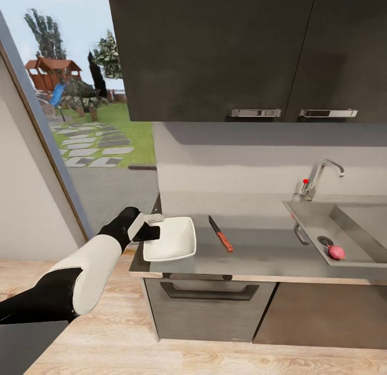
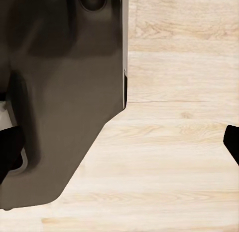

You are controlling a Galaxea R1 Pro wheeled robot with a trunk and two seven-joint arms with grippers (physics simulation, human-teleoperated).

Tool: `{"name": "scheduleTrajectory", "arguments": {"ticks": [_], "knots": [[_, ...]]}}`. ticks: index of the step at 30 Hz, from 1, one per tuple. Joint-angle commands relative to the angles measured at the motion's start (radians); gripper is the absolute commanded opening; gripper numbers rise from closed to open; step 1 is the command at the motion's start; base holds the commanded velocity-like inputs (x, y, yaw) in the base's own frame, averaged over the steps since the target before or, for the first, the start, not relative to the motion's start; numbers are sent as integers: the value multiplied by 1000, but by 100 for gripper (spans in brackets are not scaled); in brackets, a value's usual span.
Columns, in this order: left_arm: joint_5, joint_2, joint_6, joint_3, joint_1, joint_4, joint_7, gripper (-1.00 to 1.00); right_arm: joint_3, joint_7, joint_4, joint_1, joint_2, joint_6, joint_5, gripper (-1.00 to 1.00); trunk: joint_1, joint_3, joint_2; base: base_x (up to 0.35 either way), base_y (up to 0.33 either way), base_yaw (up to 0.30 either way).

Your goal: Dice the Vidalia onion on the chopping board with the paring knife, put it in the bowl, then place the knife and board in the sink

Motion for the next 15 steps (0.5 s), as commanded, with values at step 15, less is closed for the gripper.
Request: {"name": "scheduleTrajectory", "arguments": {"ticks": [15], "knots": [[3,-1,4,8,0,-1,4,-100,0,0,1,-1,0,-4,-1,100,1,-2,-2,54,0,0]]}}
